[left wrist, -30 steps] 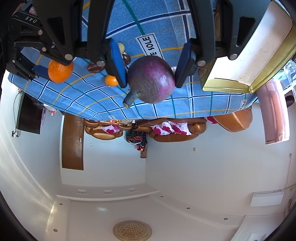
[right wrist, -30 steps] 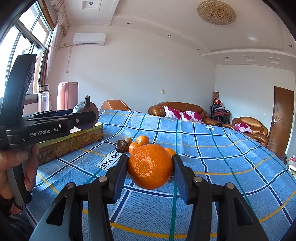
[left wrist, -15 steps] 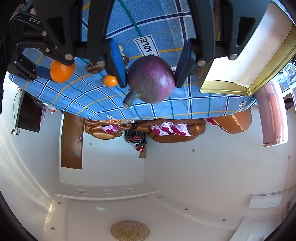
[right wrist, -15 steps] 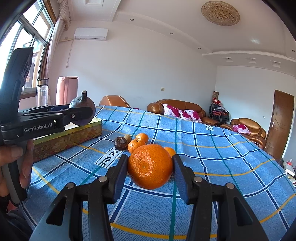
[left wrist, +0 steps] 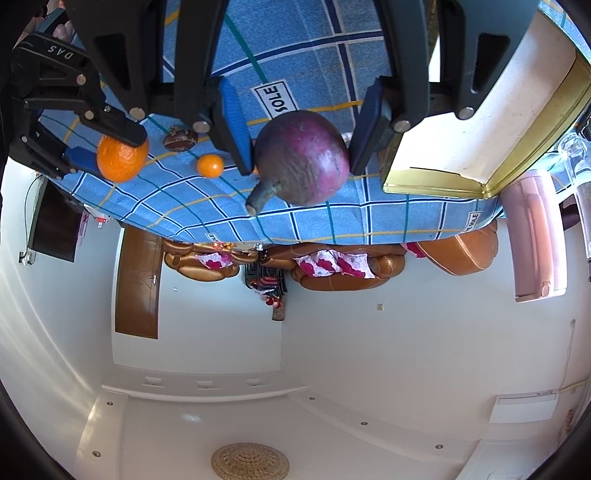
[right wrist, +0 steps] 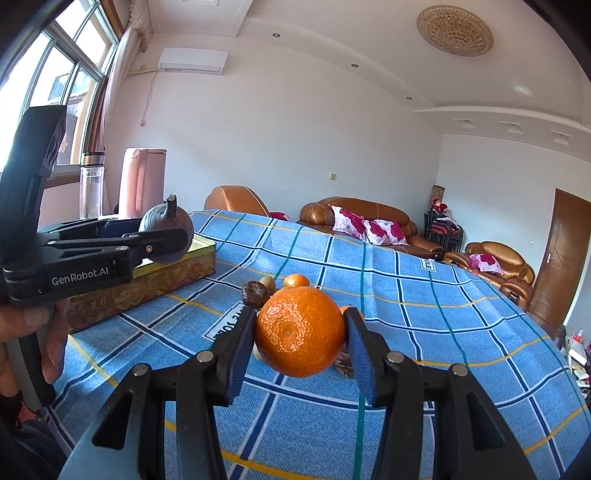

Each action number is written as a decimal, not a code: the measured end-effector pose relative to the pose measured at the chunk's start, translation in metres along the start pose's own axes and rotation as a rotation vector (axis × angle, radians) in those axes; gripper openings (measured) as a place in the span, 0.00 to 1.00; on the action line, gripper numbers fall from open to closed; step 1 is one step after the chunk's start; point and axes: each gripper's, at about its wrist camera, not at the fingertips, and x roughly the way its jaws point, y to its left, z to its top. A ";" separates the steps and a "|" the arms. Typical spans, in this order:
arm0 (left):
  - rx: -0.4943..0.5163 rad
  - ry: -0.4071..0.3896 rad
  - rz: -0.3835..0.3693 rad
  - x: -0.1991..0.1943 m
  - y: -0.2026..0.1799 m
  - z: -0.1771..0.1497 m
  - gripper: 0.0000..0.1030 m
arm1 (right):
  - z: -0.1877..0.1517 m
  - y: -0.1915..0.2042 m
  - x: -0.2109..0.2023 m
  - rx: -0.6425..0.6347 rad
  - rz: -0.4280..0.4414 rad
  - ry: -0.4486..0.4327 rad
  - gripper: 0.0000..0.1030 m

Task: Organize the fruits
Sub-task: 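Lift and carry the purple fruit and the orange toward the gold tin with both tools, then lower both fruits into the gold tin and open both tools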

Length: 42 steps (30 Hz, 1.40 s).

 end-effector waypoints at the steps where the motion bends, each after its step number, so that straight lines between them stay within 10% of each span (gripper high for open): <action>1: -0.003 0.002 0.004 0.000 0.002 0.000 0.53 | 0.002 0.001 0.001 -0.003 0.006 -0.001 0.49; 42: -0.080 0.112 0.207 -0.008 0.098 -0.009 0.53 | 0.089 0.096 0.088 -0.067 0.294 0.024 0.49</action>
